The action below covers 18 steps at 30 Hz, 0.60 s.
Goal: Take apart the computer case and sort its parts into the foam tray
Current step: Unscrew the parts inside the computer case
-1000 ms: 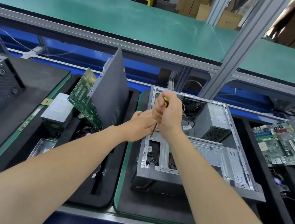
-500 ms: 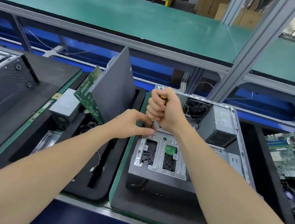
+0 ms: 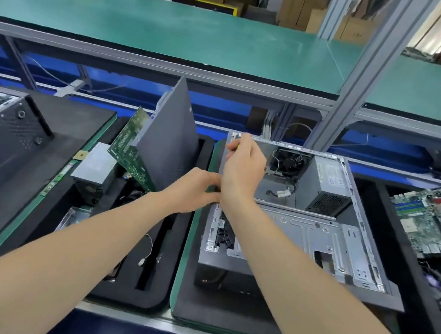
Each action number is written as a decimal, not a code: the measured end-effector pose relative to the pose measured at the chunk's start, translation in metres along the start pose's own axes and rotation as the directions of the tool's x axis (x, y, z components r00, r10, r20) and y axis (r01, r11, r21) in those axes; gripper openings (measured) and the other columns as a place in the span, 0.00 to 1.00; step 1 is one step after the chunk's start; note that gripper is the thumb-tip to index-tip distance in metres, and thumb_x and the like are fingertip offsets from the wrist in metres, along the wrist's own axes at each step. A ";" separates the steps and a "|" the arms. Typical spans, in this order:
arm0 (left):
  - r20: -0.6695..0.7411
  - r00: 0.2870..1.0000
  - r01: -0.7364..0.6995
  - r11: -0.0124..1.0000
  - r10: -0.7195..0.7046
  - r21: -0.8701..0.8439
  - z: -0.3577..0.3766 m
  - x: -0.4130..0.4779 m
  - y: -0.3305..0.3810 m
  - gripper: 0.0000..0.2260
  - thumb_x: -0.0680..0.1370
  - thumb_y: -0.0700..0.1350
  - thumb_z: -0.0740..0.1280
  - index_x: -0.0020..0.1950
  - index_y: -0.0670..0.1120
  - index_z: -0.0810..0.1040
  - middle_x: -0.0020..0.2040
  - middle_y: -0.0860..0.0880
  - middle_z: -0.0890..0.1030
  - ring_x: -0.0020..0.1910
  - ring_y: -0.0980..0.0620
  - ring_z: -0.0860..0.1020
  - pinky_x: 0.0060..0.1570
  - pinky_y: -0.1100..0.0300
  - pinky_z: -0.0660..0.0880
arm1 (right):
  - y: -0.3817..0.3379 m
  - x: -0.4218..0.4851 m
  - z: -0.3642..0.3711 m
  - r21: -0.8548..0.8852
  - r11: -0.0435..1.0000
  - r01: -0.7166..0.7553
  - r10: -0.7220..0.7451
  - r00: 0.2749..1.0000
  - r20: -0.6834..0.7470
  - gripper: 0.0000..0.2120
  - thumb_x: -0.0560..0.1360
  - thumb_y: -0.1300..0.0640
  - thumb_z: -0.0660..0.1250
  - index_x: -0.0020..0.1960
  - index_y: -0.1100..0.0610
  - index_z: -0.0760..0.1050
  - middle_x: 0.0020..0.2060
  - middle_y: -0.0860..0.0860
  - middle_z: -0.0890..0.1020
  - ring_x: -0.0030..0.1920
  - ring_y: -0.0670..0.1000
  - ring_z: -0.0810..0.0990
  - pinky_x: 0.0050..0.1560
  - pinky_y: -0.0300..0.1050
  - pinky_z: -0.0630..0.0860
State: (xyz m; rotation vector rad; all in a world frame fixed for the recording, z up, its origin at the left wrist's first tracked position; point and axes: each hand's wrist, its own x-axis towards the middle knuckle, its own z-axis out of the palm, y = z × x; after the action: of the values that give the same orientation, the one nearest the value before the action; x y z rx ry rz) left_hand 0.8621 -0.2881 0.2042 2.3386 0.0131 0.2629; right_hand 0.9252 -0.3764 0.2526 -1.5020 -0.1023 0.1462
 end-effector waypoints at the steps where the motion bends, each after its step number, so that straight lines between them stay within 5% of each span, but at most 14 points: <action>1: 0.008 1.000 -0.003 1.000 0.003 0.001 0.000 -0.001 -0.002 0.27 0.76 0.37 0.69 0.40 0.74 0.76 0.35 0.77 0.76 0.32 0.76 0.73 0.34 0.81 0.66 | 0.001 -0.002 0.003 0.009 1.000 0.022 -0.022 1.000 -0.017 0.19 0.82 0.53 0.60 0.32 0.52 0.71 0.25 0.43 0.72 0.28 0.44 0.69 0.38 0.45 0.67; 4: 0.025 0.999 -0.048 0.999 0.048 0.005 0.002 -0.003 -0.009 0.14 0.78 0.42 0.70 0.49 0.65 0.77 0.40 0.76 0.78 0.33 0.75 0.74 0.37 0.80 0.67 | 0.001 0.000 0.002 0.076 0.996 0.048 -0.054 0.996 0.070 0.19 0.79 0.58 0.61 0.30 0.54 0.66 0.25 0.47 0.67 0.28 0.48 0.64 0.34 0.44 0.63; 6: 0.041 0.998 -0.054 0.998 0.055 -0.028 0.004 -0.003 -0.015 0.03 0.79 0.48 0.71 0.52 0.54 0.81 0.44 0.68 0.82 0.35 0.69 0.76 0.38 0.76 0.70 | -0.001 0.006 -0.004 0.114 0.993 -0.006 -0.022 0.970 0.244 0.18 0.77 0.58 0.61 0.29 0.54 0.65 0.25 0.49 0.64 0.27 0.49 0.60 0.28 0.41 0.60; 7: 0.045 0.998 -0.042 0.999 0.043 -0.032 0.004 -0.002 -0.017 0.05 0.79 0.51 0.71 0.53 0.52 0.82 0.46 0.63 0.83 0.36 0.65 0.77 0.40 0.71 0.73 | -0.002 0.009 -0.008 0.123 0.991 -0.047 0.002 0.940 0.341 0.17 0.76 0.57 0.61 0.28 0.54 0.64 0.25 0.49 0.62 0.26 0.49 0.57 0.26 0.40 0.58; 9: 0.067 0.998 0.001 1.000 0.001 -0.029 0.005 0.000 -0.022 0.07 0.79 0.52 0.70 0.55 0.53 0.82 0.48 0.58 0.84 0.42 0.57 0.79 0.47 0.61 0.75 | -0.003 0.019 -0.016 0.109 0.987 -0.115 0.040 0.849 0.527 0.17 0.76 0.56 0.60 0.29 0.54 0.64 0.24 0.48 0.59 0.26 0.49 0.54 0.26 0.41 0.54; 14: 0.057 0.998 0.006 0.994 0.001 -0.112 0.009 -0.004 -0.019 0.05 0.82 0.46 0.68 0.53 0.53 0.83 0.49 0.60 0.84 0.52 0.58 0.80 0.51 0.73 0.70 | -0.004 0.042 -0.030 0.064 0.965 -0.256 0.088 0.544 0.835 0.21 0.79 0.56 0.55 0.27 0.51 0.63 0.23 0.47 0.58 0.24 0.48 0.52 0.27 0.45 0.50; 18: 0.019 1.000 0.010 0.994 -0.009 -0.108 0.013 -0.007 -0.015 0.05 0.82 0.45 0.67 0.51 0.51 0.83 0.47 0.59 0.83 0.48 0.56 0.80 0.47 0.72 0.71 | -0.007 0.050 -0.031 0.038 0.958 -0.283 0.101 0.461 0.882 0.21 0.78 0.56 0.56 0.26 0.51 0.63 0.23 0.48 0.57 0.24 0.47 0.52 0.26 0.43 0.51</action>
State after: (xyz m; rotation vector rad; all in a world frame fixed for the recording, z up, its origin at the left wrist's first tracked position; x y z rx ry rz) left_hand 0.8589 -0.2870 0.1835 2.2325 0.0011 0.2319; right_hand 0.9801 -0.3992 0.2565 -1.1035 -0.7395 1.1094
